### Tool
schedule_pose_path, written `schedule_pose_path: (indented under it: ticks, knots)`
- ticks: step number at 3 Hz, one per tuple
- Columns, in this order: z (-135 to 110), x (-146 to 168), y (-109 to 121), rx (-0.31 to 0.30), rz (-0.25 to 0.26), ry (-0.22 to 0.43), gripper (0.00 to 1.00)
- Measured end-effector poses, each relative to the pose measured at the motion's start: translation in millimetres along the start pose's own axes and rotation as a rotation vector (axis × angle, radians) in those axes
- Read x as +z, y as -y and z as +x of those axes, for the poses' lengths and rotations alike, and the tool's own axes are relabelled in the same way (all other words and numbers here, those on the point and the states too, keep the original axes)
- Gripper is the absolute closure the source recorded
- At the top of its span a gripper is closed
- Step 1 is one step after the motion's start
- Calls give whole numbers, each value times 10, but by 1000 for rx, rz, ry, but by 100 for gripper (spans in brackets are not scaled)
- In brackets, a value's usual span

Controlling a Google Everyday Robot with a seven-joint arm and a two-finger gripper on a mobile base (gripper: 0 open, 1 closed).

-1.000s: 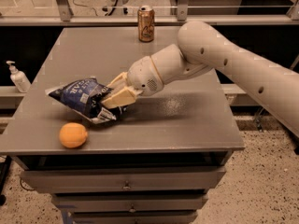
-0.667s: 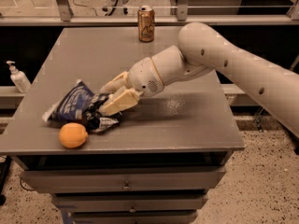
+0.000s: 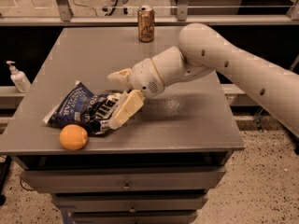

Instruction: Move blue chip bag near orange

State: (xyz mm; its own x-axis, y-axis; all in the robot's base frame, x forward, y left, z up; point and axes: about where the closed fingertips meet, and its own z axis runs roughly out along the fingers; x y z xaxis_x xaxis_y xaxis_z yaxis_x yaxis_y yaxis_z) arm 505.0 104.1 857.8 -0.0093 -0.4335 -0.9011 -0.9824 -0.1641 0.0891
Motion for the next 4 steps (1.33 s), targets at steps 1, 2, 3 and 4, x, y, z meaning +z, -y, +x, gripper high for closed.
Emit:
schedule_pose_path:
  ticks: [1,2,3,4]
  knots:
    - [5,-27,-6,1,6,1,0]
    - [-5,-304,25,-12,68,8,0]
    - [-164,-1043,103,-74,219,50,0]
    - [-164,-1033,102,-74,218,50,0]
